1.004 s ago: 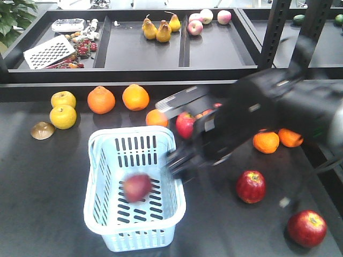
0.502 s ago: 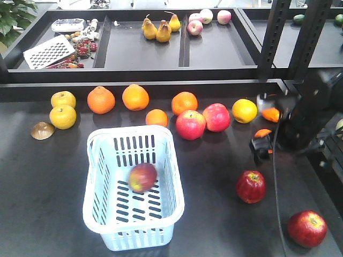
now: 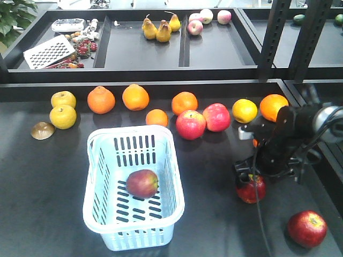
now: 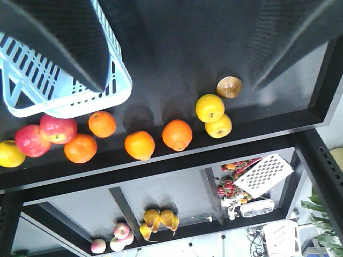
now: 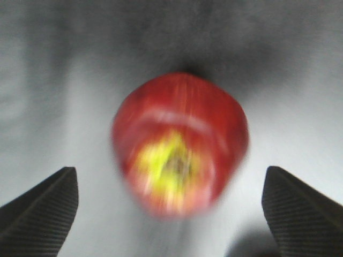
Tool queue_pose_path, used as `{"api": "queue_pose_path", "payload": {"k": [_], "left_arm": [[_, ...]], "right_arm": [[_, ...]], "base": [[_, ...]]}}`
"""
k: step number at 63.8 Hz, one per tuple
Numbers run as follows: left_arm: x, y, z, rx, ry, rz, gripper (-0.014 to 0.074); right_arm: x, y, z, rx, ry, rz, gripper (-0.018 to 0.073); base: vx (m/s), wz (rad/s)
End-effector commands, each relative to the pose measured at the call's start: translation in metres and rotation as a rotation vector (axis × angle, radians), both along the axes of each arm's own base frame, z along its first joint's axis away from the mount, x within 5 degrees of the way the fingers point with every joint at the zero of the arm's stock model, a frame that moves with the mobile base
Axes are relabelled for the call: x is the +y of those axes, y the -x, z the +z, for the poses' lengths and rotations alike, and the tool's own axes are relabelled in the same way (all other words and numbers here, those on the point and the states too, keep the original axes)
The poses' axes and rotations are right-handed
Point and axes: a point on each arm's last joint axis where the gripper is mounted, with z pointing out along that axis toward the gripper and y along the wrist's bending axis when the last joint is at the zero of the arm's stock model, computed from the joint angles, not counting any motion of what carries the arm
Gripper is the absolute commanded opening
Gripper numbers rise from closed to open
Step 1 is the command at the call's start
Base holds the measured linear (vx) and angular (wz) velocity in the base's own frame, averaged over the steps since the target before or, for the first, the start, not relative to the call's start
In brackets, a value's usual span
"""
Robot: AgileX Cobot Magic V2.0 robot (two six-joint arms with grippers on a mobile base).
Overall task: Pick three apples into basket with both arms
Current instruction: 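Move the right gripper to the next red apple and grasp it, then carry the second apple into the basket and open the right gripper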
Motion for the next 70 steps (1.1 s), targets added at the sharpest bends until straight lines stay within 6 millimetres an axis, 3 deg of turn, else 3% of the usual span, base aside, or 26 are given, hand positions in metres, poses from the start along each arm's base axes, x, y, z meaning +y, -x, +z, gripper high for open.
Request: {"api": "queue_pose_path", "payload": {"k": [1,10,23,32,45,52,60,70], "left_arm": [[0.0,0.0,0.013,-0.085,0.015,-0.006,0.0523],[0.0,0.0,0.013,-0.085,0.015,-0.006,0.0523],[0.0,0.0,0.013,-0.085,0.015,-0.006,0.0523],[0.0,0.0,0.013,-0.085,0.015,-0.006,0.0523],[0.0,0.0,0.013,-0.085,0.015,-0.006,0.0523],[0.0,0.0,0.013,-0.085,0.015,-0.006,0.0523],[0.0,0.0,0.013,-0.085,0.015,-0.006,0.0523],[0.0,0.0,0.013,-0.085,0.015,-0.006,0.0523]], "right_arm": [[0.0,-0.009,0.016,-0.08,-0.007,0.011,0.0641],[0.0,-0.009,0.004,-0.053,-0.004,0.021,0.0572],[0.0,-0.008,0.015,-0.062,-0.012,0.018,0.0344],[0.001,-0.004,0.047,-0.124,-0.027,0.014,0.0268],[0.009,0.015,0.11,-0.199,-0.086,0.024,0.0266],[0.027,0.032,0.144,-0.25,-0.101,0.086,0.0266],[0.062,0.06,0.18,-0.314,-0.131,0.2,0.0266],[0.105,0.096,0.21,-0.374,-0.186,0.325,0.0266]], "base": [[0.0,0.0],[0.0,0.0],[0.0,0.0],[0.0,0.0],[0.0,0.0],[0.0,0.0],[0.0,0.0],[0.0,0.0]]}}
